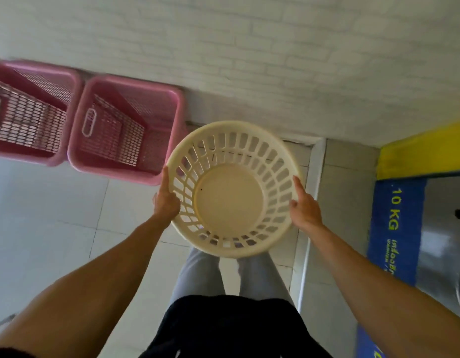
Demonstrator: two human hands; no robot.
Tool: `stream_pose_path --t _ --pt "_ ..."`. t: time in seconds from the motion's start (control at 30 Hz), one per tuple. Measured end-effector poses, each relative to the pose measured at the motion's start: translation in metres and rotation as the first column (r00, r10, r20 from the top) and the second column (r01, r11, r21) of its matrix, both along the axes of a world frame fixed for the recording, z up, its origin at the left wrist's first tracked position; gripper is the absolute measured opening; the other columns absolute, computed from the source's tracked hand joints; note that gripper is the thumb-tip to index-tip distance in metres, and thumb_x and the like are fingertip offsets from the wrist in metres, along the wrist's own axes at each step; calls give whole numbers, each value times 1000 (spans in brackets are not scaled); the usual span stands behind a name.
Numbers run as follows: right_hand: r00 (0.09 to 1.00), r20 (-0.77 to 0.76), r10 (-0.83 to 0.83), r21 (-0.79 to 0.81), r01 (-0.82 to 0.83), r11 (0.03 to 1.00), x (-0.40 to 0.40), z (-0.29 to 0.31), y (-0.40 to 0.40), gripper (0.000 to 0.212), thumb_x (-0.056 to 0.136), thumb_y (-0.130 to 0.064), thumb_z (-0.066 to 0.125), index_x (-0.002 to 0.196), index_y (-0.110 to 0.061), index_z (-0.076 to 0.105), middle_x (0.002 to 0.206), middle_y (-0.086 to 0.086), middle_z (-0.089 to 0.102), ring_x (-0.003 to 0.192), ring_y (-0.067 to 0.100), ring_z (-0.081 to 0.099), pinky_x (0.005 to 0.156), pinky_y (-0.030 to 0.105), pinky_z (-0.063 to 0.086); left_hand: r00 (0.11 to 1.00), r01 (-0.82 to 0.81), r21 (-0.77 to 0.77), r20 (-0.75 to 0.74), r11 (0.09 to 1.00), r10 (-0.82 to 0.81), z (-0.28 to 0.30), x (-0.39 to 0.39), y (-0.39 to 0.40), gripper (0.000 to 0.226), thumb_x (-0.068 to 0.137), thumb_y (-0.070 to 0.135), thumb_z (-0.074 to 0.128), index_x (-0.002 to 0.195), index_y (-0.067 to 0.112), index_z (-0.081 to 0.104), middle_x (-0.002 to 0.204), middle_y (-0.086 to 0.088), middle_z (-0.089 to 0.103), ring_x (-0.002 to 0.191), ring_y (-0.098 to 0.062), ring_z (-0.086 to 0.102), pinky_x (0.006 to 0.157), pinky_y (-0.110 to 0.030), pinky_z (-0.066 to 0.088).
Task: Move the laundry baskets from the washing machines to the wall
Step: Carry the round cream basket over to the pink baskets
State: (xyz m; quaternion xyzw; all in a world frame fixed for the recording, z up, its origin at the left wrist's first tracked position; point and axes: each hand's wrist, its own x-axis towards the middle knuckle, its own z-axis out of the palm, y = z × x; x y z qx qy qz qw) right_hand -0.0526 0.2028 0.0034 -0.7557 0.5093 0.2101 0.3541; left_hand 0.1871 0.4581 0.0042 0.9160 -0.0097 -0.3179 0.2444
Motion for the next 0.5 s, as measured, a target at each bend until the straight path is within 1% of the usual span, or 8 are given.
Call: stream_pose_path --t 0.07,0.1,0.2,0.23,0.3,0.37,0.43,0.5 --pt "1000 -21 -7 22 7 1000 10 -22 -10 67 108 -26 38 159 -51 3 107 10 60 81 26 67 75 45 60 1000 3 -5 2 1000 -3 -20 7 -12 83 94 -2 33 150 48 -1 104 -6 51 77 -26 60 53 -25 47" --pt "1000 -24 -6 9 7 1000 14 -37 -15 67 108 -26 38 159 -50 3 104 9 61 77 24 66 69 41 60 1000 9 -3 16 1000 -9 -33 11 -18 82 95 -3 34 151 47 0 102 -4 50 78 -26 61 52 -22 44" --pt "999 -48 24 -11 -24 1000 37 -88 -35 68 108 -27 38 160 -47 1 102 9 63 70 18 63 56 29 51 998 29 -1 53 1000 -29 -81 36 -36 88 89 -9 37 153 41 4 91 5 49 70 -23 57 48 -24 46" --pt "998 -56 30 -11 -31 999 45 -105 -41 68 108 -26 39 161 -47 2 105 9 64 71 17 63 56 28 49 997 37 -2 62 999 -36 -99 45 -42 90 87 -11 37 154 39 5 96 2 52 64 -21 55 46 -26 47" --pt "997 -72 38 -22 -40 999 59 -138 -52 67 108 -26 39 162 -45 4 115 10 65 76 17 61 55 25 43 996 55 -4 66 998 -54 -134 61 -52 89 86 -12 37 154 37 6 117 -7 59 58 -21 54 43 -30 48" --pt "996 -73 49 -47 -52 998 76 -171 -63 67 108 -25 40 162 -43 6 124 14 65 80 19 58 56 24 40 997 52 -18 59 998 -51 -169 76 -61 87 88 -10 37 154 38 5 129 -9 59 64 -27 61 49 -39 55" --pt "997 -60 43 -75 -48 996 93 -205 -72 67 108 -23 41 163 -42 8 132 16 62 94 27 63 69 30 47 997 46 -42 70 998 -43 -207 87 -68 84 93 -5 38 153 42 4 135 -9 57 77 -25 68 61 -43 61" --pt "998 -40 50 -94 -54 994 108 -238 -78 66 108 -21 41 163 -40 9 136 17 60 109 33 64 80 36 47 998 -3 -78 57 997 7 -241 97 -72 80 97 2 38 150 49 3 142 -6 52 99 -24 68 75 -42 61"
